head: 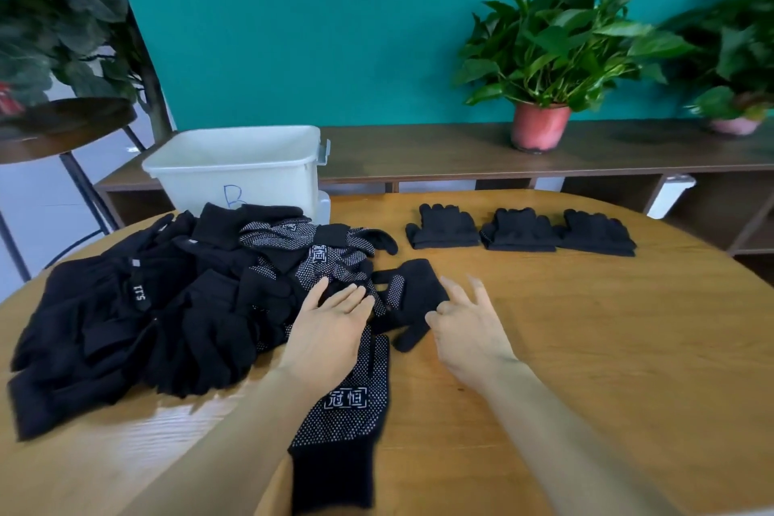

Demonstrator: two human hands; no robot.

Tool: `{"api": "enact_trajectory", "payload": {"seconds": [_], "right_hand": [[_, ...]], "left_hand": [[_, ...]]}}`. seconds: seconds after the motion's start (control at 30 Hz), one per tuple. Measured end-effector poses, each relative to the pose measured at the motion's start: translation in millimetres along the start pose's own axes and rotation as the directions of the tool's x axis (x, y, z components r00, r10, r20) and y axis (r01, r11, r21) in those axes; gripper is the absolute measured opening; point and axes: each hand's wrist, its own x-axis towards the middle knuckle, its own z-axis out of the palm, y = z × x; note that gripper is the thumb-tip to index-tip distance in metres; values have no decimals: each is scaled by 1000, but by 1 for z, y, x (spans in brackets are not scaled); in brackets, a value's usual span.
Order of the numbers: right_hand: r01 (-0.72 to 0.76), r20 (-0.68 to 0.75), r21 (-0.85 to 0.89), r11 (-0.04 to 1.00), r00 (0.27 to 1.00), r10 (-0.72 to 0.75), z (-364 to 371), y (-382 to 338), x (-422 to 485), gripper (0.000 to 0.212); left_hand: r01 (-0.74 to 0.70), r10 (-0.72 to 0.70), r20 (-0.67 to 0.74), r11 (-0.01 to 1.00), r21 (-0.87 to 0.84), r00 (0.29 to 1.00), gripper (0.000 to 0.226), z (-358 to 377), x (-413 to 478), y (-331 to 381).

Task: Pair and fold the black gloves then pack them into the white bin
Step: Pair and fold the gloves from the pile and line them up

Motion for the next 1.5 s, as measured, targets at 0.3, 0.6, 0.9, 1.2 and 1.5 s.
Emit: {"api": "enact_trajectory", "payload": {"seconds": [0.3,0.6,0.9,1.2,1.5], "right_hand": [[-226,-241,126,966,938,250,17,30,39,25],[-276,-108,233,932,945,307,46,34,87,39],[-162,-416,408,899,843,341,34,38,75,17],[-64,-626,372,926,719,302,-59,38,24,15],[-49,-747,163,985,646,156,-110,19,-16,7]], "left_hand": [[-56,53,-64,997,-50,997,48,12,60,3],[7,15,146,989,-150,989,40,51,120,15],[86,-91,-5,956,-279,996,15,21,121,15],[141,-186,-30,831,-538,982,14,-81,97,21],[235,-329,42,574,-784,943,6,-159,76,40]]}}
